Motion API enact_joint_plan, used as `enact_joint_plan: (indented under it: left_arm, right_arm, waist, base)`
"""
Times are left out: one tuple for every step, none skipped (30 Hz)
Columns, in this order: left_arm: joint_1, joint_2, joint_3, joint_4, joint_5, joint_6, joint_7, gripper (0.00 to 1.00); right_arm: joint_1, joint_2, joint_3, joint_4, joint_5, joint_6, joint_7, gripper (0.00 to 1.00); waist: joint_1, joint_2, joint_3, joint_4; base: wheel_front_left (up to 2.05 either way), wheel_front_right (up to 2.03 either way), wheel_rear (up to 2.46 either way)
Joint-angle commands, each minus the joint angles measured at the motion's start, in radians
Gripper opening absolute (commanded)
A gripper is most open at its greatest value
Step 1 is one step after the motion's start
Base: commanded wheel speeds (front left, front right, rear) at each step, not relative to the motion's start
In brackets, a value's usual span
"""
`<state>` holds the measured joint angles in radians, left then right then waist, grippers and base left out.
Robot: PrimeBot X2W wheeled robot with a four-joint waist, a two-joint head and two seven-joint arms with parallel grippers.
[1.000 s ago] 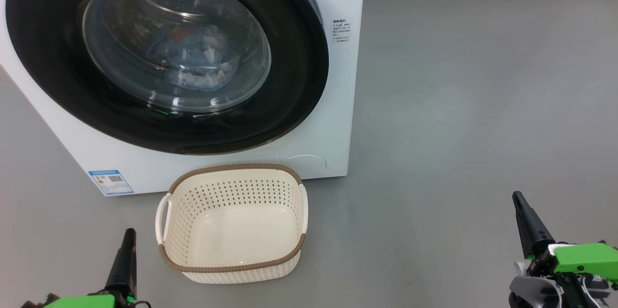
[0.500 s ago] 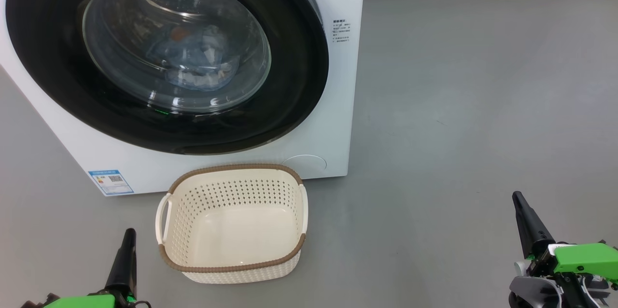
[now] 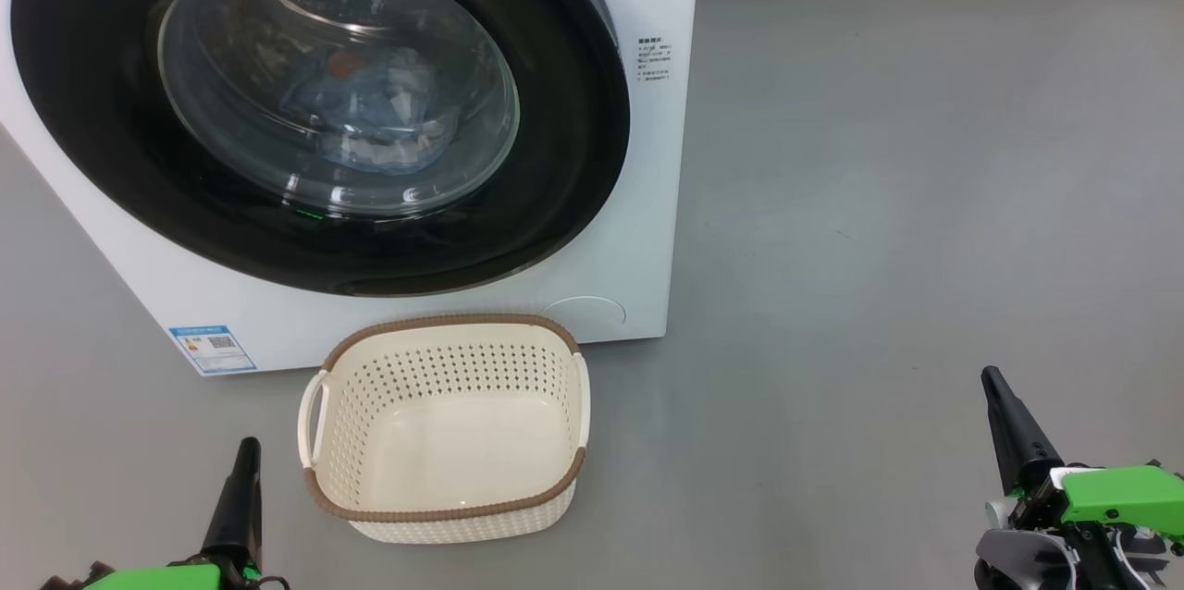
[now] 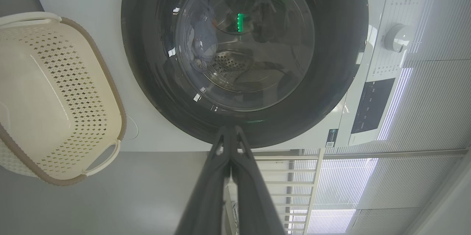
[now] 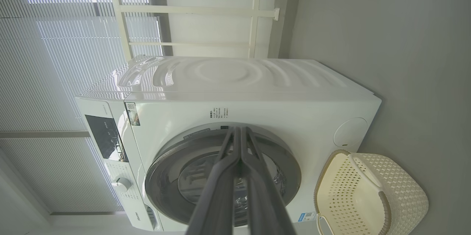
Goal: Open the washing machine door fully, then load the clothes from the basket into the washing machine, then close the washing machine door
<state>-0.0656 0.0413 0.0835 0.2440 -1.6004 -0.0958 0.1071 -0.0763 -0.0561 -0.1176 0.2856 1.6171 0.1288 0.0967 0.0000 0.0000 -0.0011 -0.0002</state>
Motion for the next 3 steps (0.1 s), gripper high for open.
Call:
enact_joint_plan:
  left_arm:
    - [-0.044,0.009,0.032,-0.031,-0.007,-0.001,0.006,0.0]
    - [-0.044,0.009,0.032,-0.031,-0.007,-0.001,0.006,0.0]
    - [-0.044,0.009,0.032,-0.031,-0.007,-0.001,0.006,0.0]
  right_arm:
    - [-0.044,-0.01,0.022,-0.031,0.008,0.002,0.001,0.0]
    - [-0.044,-0.01,0.023,-0.031,0.008,0.002,0.001,0.0]
    - [-0.044,-0.01,0.023,-0.031,0.008,0.002,0.001,0.0]
  waist:
    - [0.0,0.0,0.0,0.0]
    - [0.0,0.0,0.0,0.0]
    - [0.0,0.0,0.0,0.0]
  base:
    - [0.0,0.0,0.0]
    - [0.0,0.0,0.0]
    - [0.0,0.0,0.0]
